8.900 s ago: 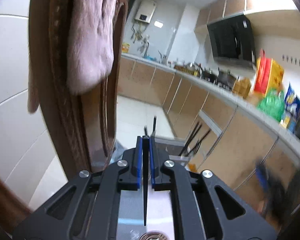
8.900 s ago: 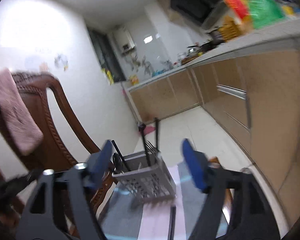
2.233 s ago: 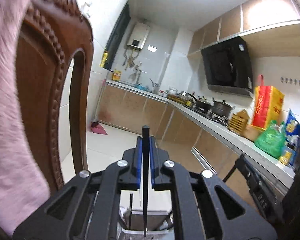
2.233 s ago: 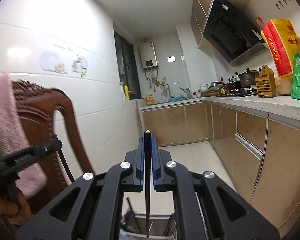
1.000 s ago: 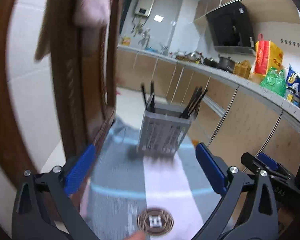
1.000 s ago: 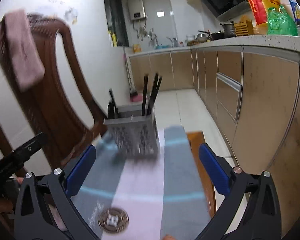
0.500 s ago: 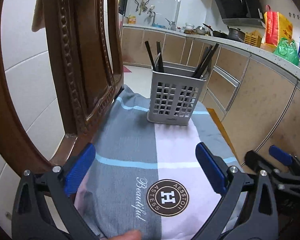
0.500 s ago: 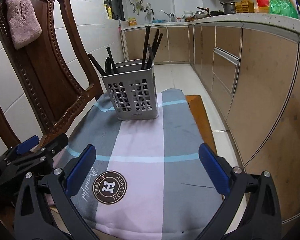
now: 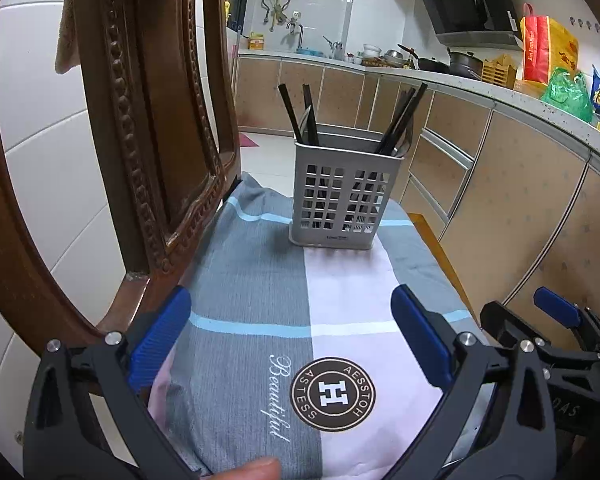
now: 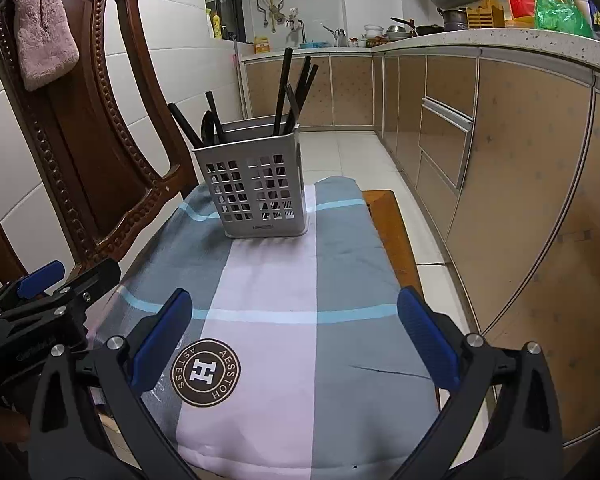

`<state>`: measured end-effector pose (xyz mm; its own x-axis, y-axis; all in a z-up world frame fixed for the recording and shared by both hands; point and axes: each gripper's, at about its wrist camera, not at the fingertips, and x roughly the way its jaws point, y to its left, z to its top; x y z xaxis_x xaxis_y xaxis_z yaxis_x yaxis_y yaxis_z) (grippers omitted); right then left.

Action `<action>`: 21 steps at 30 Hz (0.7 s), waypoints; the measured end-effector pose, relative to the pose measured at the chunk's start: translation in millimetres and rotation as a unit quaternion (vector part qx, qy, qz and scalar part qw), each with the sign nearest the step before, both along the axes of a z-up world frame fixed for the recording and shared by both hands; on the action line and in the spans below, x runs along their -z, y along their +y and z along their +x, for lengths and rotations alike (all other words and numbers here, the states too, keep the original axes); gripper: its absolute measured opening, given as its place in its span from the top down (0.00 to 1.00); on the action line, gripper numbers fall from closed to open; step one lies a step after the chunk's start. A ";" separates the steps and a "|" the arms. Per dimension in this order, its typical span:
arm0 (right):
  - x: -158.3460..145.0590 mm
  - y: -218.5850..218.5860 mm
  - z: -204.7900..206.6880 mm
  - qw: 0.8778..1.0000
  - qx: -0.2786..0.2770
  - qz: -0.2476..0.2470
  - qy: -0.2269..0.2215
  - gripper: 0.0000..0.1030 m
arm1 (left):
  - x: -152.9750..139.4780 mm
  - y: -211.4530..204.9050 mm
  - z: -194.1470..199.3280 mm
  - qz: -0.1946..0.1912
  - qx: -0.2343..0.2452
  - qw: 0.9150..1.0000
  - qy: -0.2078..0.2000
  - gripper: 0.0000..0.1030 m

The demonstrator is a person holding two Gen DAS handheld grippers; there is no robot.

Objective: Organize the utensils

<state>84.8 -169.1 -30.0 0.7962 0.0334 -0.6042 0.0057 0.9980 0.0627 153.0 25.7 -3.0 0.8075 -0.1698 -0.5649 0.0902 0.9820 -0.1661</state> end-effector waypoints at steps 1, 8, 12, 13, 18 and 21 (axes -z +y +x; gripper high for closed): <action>0.2 -0.1 -0.2 1.000 0.000 0.000 0.000 0.03 | 0.0 0.3 0.4 -0.001 0.000 1.000 0.000 0.04; -0.8 0.8 -1.2 1.000 -0.001 -0.002 -0.005 0.03 | -0.4 -0.6 -0.7 -0.001 0.000 1.000 0.001 0.04; -1.0 -0.6 -0.5 1.000 -0.001 0.000 -0.005 0.03 | -0.3 -0.4 -0.5 -0.003 0.001 1.000 0.001 0.04; -1.0 -0.6 -0.1 1.000 -0.001 0.000 -0.005 0.03 | -0.3 -0.4 -0.5 -0.002 0.001 1.000 0.001 0.04; -0.7 -0.7 0.2 1.000 0.001 -0.001 -0.004 0.03 | 0.1 -0.3 0.2 -0.002 0.003 1.000 0.002 0.04; -0.2 -0.1 0.9 1.000 -0.001 -0.001 -0.003 0.03 | -0.1 -0.7 -0.2 0.000 0.002 1.000 0.000 0.04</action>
<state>85.7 -169.1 -29.8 0.7998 0.0333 -0.5993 0.0036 0.9982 0.0604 152.8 25.0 -2.9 0.8071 -0.1734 -0.5644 0.0945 0.9815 -0.1664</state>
